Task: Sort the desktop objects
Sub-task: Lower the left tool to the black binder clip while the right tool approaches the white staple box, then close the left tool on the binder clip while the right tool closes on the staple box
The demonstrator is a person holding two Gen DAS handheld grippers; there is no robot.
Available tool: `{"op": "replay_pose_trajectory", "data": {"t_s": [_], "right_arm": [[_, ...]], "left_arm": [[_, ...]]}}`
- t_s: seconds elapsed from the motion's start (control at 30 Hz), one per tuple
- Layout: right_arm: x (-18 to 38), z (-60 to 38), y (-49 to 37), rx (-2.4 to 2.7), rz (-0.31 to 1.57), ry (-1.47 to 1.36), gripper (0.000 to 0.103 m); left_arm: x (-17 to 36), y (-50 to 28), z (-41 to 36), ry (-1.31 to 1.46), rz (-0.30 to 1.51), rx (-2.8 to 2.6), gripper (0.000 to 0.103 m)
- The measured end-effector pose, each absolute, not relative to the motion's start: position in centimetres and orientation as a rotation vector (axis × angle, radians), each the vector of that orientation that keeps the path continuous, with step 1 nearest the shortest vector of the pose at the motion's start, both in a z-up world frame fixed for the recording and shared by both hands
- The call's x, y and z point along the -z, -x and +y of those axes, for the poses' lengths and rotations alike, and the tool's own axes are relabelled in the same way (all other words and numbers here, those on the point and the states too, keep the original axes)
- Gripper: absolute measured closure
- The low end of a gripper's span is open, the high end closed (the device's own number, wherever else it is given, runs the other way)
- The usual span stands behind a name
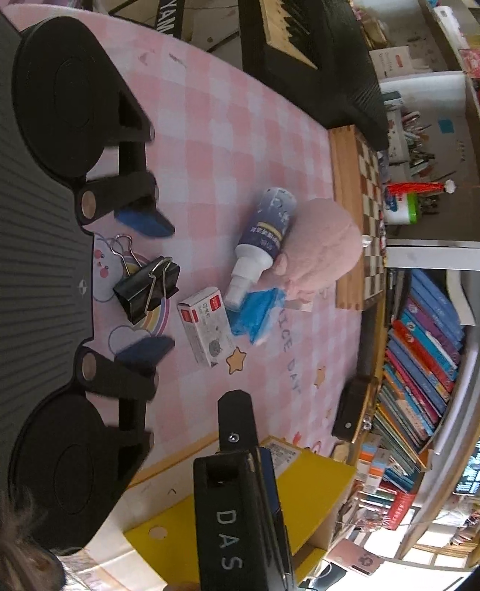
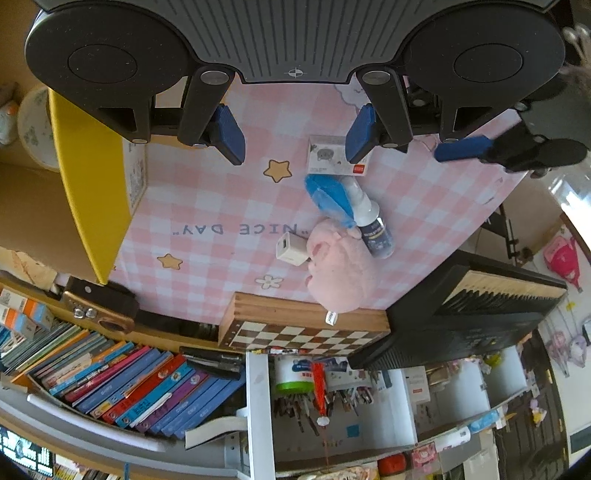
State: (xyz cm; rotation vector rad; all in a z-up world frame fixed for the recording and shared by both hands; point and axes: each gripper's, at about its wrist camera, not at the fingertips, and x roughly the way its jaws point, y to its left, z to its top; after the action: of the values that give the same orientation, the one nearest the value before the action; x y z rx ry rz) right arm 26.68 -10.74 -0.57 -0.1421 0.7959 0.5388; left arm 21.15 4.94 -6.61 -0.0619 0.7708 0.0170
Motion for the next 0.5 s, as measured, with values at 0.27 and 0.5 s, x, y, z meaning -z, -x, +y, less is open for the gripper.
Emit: {"op": "replay_pose_trajectory", "data": {"t_s": [0.27, 0.5], "right_arm": [[1.6, -9.7, -27.8, -0.575, 0.841, 0.146, 0.042], [2.9, -7.9, -28.4, -0.621, 0.880, 0.158, 0.042]], "left_arm": [[6.2, -21.0, 5.8, 0.095, 0.743, -0.028, 0.095], [5.6, -19.5, 7.7, 0.140, 0.736, -0.082, 0.101]]}}
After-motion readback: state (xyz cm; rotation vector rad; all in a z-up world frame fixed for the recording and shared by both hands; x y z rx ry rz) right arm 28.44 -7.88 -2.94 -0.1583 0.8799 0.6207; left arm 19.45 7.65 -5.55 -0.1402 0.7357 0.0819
